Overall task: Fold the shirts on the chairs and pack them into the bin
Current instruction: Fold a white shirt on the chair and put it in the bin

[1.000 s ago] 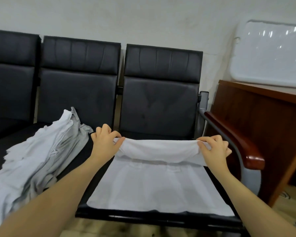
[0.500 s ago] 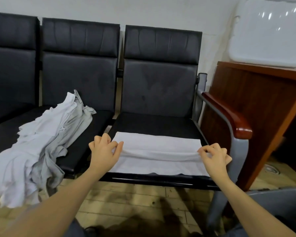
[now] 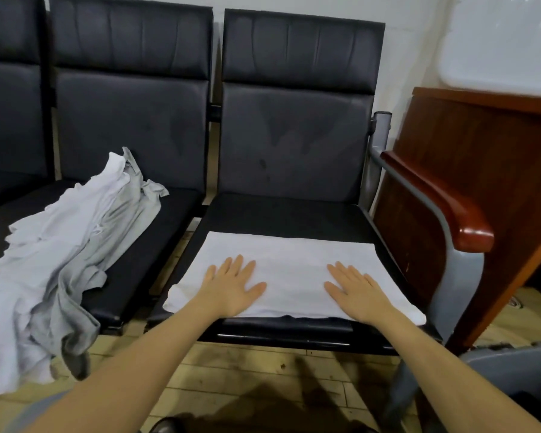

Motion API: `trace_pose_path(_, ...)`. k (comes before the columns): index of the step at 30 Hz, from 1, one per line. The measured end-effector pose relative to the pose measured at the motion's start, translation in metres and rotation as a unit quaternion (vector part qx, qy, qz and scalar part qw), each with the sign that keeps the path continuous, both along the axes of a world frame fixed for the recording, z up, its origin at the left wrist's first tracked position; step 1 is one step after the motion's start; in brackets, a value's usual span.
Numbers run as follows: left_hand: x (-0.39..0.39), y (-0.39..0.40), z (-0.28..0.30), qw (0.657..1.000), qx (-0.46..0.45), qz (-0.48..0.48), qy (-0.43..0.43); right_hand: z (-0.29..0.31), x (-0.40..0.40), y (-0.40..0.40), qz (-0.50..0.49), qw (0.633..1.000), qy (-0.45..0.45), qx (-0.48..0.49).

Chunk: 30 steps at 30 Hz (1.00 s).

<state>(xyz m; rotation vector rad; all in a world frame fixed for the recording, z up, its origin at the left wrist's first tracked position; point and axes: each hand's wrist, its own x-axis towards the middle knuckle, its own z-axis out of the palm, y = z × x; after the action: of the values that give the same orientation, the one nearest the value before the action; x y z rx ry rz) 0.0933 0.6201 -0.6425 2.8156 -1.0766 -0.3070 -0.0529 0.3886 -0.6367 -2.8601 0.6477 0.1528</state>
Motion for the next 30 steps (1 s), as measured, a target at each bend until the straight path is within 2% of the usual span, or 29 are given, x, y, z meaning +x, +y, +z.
trace_pose_path(6, 0.033, -0.008, 0.001, 1.000, -0.014, 0.005, -0.001, 0.002, 0.025, -0.006, -0.015, 1.000, -0.008, -0.008)
trace_pose_path(10, 0.043, -0.012, 0.007, 0.997, -0.063, 0.015, -0.050, 0.012, 0.038, -0.005, -0.013, 0.997, -0.058, -0.039)
trace_pose_path(14, 0.060, -0.011, 0.015, 0.983, -0.118, 0.105, -0.090, 0.013, 0.060, -0.002, 0.017, 0.992, -0.113, -0.054)
trace_pose_path(17, 0.075, -0.004, 0.013, 0.977, -0.084, 0.185, -0.066, 0.014, 0.075, -0.005, 0.078, 0.990, -0.113, -0.044)
trace_pose_path(20, 0.085, 0.003, 0.010, 0.972, -0.076, 0.211, -0.065, 0.018, 0.088, -0.006, 0.091, 0.987, -0.128, -0.026)
trace_pose_path(24, 0.087, 0.005, 0.007, 0.969, -0.132, 0.183, -0.105, 0.010, 0.100, 0.003, 0.098, 0.988, -0.116, 0.041)
trace_pose_path(28, 0.088, 0.005, 0.005, 0.962, -0.165, 0.186, -0.115, -0.006, 0.104, 0.011, 0.097, 0.991, -0.088, -0.004)
trace_pose_path(30, 0.090, 0.008, 0.011, 0.947, -0.249, 0.178, -0.093, -0.007, 0.106, 0.014, 0.088, 0.992, -0.093, -0.020)
